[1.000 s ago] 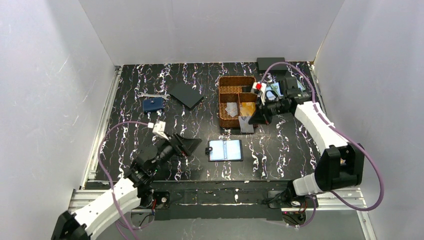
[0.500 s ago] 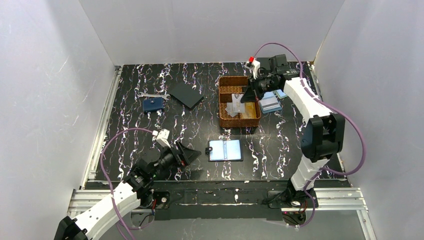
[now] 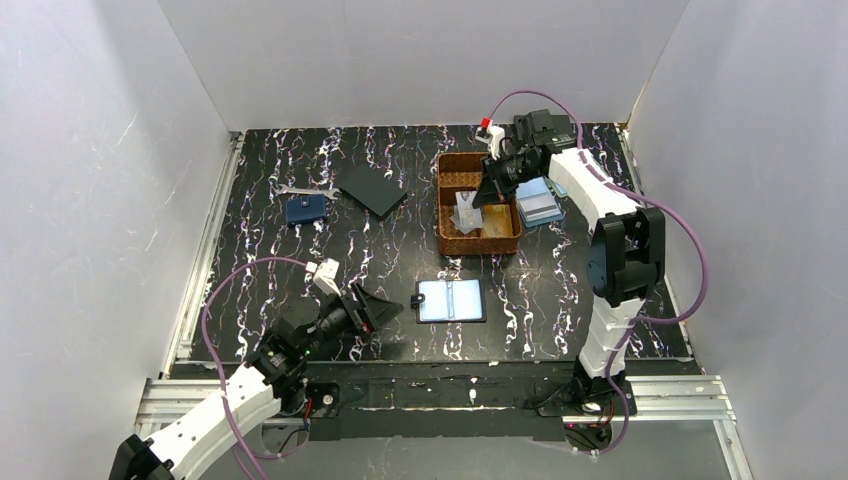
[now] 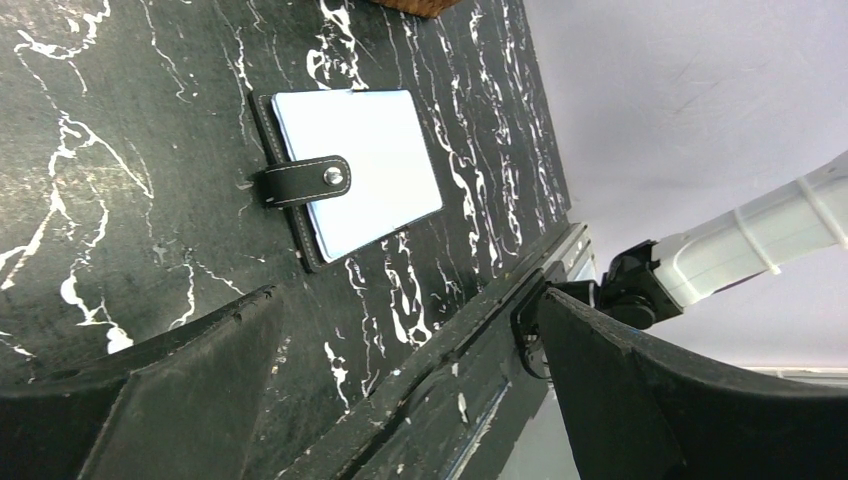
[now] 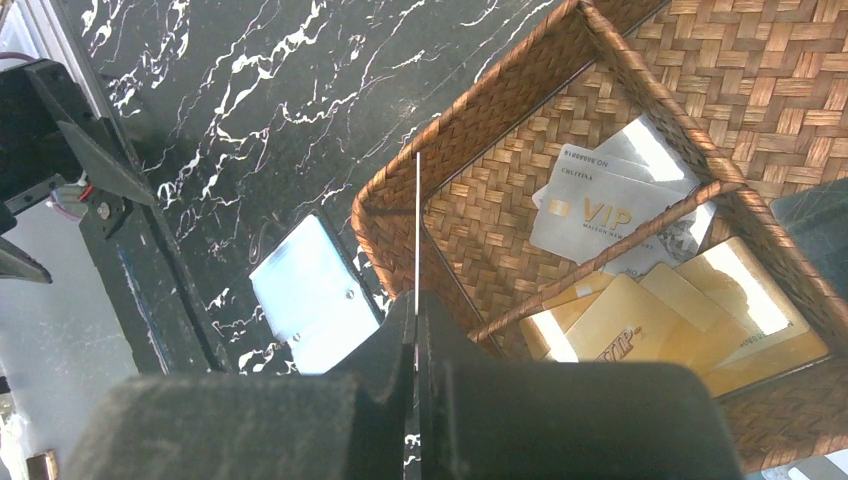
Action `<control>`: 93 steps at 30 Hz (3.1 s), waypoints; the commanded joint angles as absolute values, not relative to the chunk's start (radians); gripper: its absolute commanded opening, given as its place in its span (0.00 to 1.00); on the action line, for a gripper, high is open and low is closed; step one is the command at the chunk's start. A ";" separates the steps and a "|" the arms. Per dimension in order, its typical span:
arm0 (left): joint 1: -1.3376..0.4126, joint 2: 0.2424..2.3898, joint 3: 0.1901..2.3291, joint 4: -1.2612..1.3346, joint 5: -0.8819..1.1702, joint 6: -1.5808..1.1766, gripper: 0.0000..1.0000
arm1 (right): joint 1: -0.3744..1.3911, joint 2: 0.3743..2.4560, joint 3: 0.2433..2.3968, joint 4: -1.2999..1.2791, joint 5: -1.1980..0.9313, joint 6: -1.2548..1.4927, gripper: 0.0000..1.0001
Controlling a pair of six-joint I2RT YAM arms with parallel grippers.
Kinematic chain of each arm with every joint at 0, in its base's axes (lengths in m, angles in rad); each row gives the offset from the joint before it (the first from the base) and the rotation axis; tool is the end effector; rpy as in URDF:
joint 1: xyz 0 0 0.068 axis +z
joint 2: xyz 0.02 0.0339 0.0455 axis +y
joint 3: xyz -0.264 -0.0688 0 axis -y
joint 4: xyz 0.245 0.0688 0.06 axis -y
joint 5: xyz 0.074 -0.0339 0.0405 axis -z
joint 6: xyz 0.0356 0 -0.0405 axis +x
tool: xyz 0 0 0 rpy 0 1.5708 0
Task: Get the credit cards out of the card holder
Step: Place the credit card in the storage box, then reset both arms
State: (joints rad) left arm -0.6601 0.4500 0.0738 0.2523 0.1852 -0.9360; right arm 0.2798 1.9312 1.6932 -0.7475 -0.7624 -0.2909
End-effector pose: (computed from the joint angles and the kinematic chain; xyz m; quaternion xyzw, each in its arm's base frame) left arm 0.1068 -0.0912 0.1807 -0.0420 0.7476 -0.5203 0.4105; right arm 0.3973 0.1397 0.2779 -0.3532 0.8226 0.3547 0.2698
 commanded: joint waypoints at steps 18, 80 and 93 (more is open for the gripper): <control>-0.655 0.683 0.100 0.283 0.182 -0.858 0.98 | 0.282 1.920 1.746 -0.770 -0.725 -0.317 0.01; -0.640 0.464 0.210 0.160 0.165 -0.988 0.98 | -0.043 0.964 0.974 -0.356 -0.715 -0.242 0.98; -0.643 0.578 0.966 -0.665 0.033 -0.618 0.98 | -0.075 0.784 1.107 -0.507 -0.711 -0.008 0.98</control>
